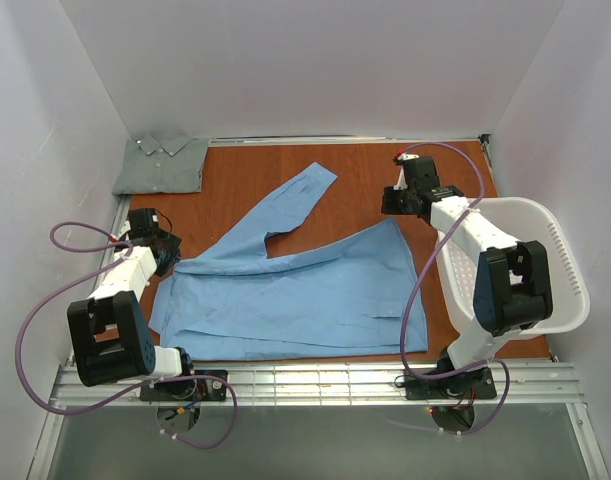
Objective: Fold and stack the long sleeve shirts
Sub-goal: Fold the shirt
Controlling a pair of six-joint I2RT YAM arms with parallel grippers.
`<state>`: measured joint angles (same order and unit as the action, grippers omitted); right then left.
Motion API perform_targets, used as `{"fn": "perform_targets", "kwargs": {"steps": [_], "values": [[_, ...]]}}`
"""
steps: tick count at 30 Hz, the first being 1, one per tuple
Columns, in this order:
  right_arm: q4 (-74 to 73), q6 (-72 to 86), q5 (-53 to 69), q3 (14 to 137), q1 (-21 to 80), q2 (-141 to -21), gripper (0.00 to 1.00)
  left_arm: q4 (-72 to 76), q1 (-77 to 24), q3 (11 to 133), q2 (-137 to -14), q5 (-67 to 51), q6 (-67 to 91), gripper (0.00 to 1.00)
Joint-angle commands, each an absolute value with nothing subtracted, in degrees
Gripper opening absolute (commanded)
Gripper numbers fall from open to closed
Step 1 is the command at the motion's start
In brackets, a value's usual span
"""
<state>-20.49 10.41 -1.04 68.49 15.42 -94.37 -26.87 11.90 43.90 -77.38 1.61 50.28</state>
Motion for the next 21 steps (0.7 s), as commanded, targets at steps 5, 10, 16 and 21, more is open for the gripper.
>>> {"fn": "perform_targets", "kwargs": {"steps": [5, 10, 16, 21], "values": [[-20.13, 6.51, -8.33, 64.25, 16.44, -89.13, 0.47, -26.01, 12.13, 47.02, -78.92, 1.5, 50.19, 0.07], [-23.2, 7.28, -7.47, 68.8, 16.43, -86.49, 0.5, -26.1, 12.22, 47.11, -78.84, 1.49, 49.4, 0.07], [-26.63, 10.1, -6.6, 72.07, 16.44, -88.15, 0.55, -25.93, 12.22, 45.44, -77.08, 2.46, 48.69, 0.07], [-25.93, 9.85, -3.43, 72.86, 17.66, -91.66, 0.54, -25.58, 12.13, 44.65, -75.85, 2.46, 48.34, 0.07]]}}
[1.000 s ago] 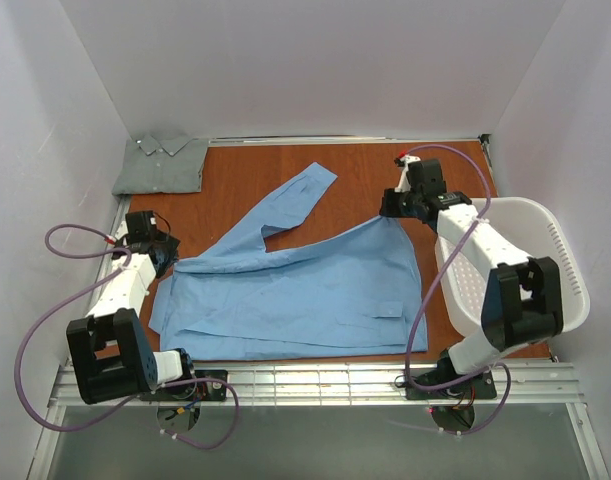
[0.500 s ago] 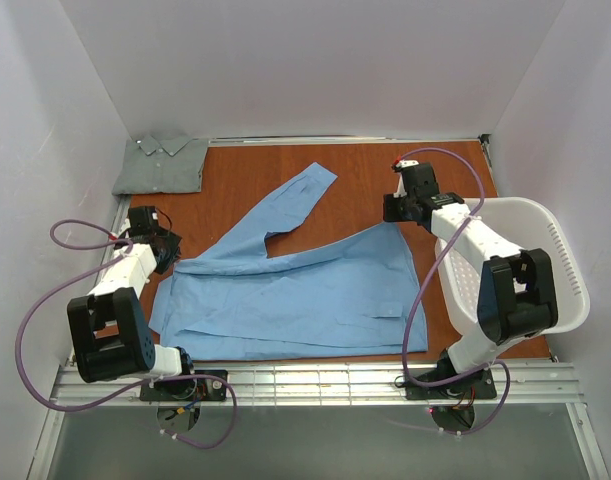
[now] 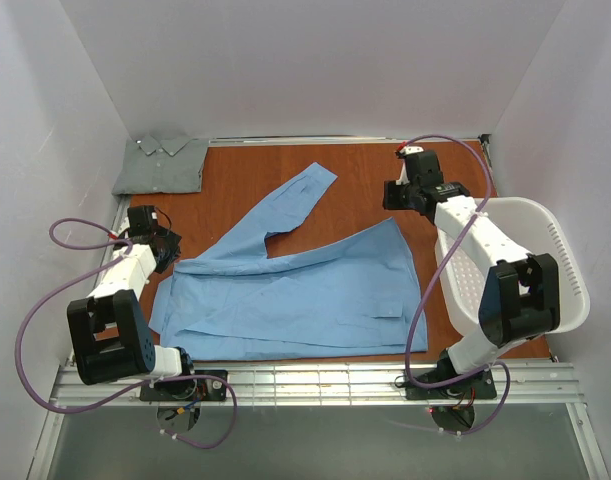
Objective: Fold and stack the long sleeve shirts
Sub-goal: Fold the shirt
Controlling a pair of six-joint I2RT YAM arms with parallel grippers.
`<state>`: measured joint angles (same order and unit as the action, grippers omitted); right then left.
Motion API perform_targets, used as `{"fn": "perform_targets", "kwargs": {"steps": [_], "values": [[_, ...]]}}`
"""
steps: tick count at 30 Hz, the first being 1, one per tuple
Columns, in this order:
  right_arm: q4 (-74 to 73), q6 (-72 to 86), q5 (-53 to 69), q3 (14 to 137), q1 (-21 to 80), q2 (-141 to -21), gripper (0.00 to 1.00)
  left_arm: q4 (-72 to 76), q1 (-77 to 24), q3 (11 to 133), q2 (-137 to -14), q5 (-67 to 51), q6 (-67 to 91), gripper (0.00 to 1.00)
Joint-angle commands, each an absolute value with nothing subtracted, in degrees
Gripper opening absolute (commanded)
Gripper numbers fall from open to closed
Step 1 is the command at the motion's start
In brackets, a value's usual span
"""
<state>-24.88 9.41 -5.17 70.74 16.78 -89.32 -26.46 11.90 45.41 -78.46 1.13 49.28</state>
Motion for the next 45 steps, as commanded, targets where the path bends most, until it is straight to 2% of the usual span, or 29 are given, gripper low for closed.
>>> {"fn": "perform_targets", "kwargs": {"steps": [1, 7, 14, 15, 28, 32, 35, 36, 40, 41, 43, 45], "values": [[-25.67, 9.41, -2.64, 73.12, 18.36, -92.28, 0.53, -25.49, 12.22, 44.56, -75.76, 2.46, 48.34, 0.07], [-27.15, 6.07, -4.65, 73.83, 21.44, -96.06, 0.46, -25.22, 12.13, 43.95, -74.45, 3.25, 47.46, 0.07], [-32.16, 3.52, -12.3, 68.74, 25.48, -92.47, 0.37, -26.19, 12.13, 43.07, -72.07, 5.62, 47.02, 0.07], [-32.6, 3.25, -12.57, 66.9, 25.84, -91.76, 0.33, -26.37, 12.22, 42.72, -71.81, 5.89, 47.2, 0.06], [-31.38, 8.35, -13.02, 48.36, 27.42, -80.87, 0.32, -28.92, 12.13, 39.99, -67.33, 7.82, 50.62, 0.11], [-30.41, 11.15, -13.09, 46.85, 27.42, -78.49, 0.33, -30.23, 12.13, 41.21, -65.57, 7.65, 50.36, 0.22], [-30.5, 13.53, -14.5, 48.33, 27.33, -74.63, 0.36, -32.07, 12.13, 43.84, -63.64, 6.59, 48.52, 0.45], [-30.59, 15.97, -15.02, 48.86, 27.25, -73.58, 0.38, -32.78, 12.13, 44.64, -63.2, 6.5, 47.56, 0.58], [-31.55, 25.82, -12.67, 49.57, 26.19, -68.22, 0.54, -35.77, 12.13, 47.72, -61.44, 3.36, 45.88, 0.81], [-31.55, 27.84, -11.53, 49.14, 25.93, -67.33, 0.59, -36.55, 12.13, 47.81, -61.09, 2.47, 45.88, 0.85], [-31.29, 35.28, -8.28, 46.68, 25.58, -64.88, 0.61, -37.0, 12.22, 47.46, -61.0, -0.07, 45.62, 0.91], [-30.77, 41.02, -7.04, 43.61, 25.49, -63.03, 0.62, -37.79, 12.13, 46.76, -61.61, -3.16, 45.53, 0.93]]}}
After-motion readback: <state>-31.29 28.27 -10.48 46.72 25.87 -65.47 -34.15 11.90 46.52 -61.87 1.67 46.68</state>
